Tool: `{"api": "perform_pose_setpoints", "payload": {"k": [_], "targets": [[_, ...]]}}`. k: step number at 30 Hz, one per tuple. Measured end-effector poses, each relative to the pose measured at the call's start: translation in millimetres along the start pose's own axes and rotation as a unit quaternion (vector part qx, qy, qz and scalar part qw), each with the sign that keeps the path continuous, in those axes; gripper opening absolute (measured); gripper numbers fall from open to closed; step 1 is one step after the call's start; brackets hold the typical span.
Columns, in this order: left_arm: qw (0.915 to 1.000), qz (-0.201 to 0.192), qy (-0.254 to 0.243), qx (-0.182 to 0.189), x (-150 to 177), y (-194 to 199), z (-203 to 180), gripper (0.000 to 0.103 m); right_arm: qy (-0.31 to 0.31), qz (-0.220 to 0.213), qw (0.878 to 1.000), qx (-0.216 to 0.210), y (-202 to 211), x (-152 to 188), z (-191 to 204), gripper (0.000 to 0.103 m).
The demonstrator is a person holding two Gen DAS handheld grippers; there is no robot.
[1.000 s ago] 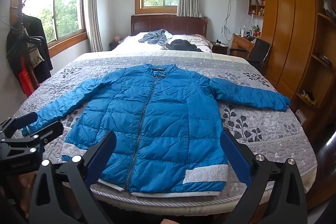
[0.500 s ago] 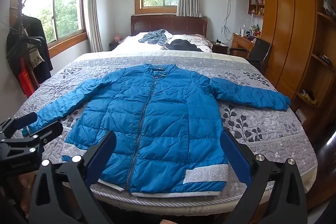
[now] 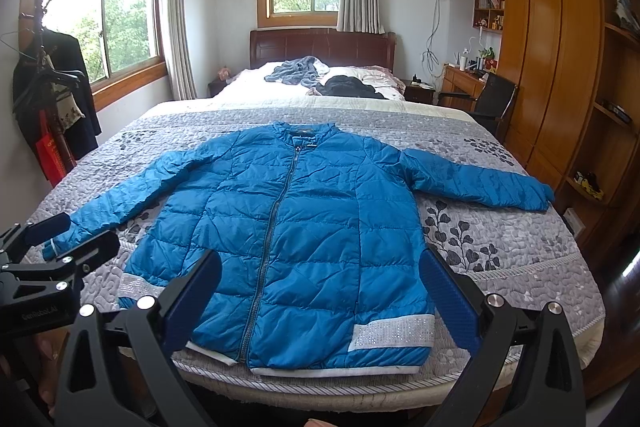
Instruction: Fold large clothes
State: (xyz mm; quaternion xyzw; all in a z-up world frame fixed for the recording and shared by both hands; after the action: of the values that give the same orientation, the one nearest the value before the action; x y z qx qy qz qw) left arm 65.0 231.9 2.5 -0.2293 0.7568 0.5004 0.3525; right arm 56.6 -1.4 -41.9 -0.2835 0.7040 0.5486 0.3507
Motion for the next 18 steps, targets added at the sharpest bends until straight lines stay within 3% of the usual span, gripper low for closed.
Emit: {"api": "perform_pose_setpoints", "payload": {"k": [18], "targets": [[1.0000,-0.001,0.000,-0.002,-1.6,-1.7,0.4,0.100,-0.001,-0.001,1.000,0.001,2.4,-1.4,1.4,0.099]]}}
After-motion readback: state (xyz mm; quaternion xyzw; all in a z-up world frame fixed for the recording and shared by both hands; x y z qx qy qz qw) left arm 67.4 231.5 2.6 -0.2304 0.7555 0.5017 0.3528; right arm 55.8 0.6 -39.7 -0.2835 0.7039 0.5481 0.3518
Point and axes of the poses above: each gripper's, at about its wrist camera, not at the fingertips, and y roughly against the way its jaws point, z to its left, x to its underside, the point moved 7 cm from there along -y, roughly the way its jaws point, and after that the axes turned 14 degrees about x, right-handed, at the moved point
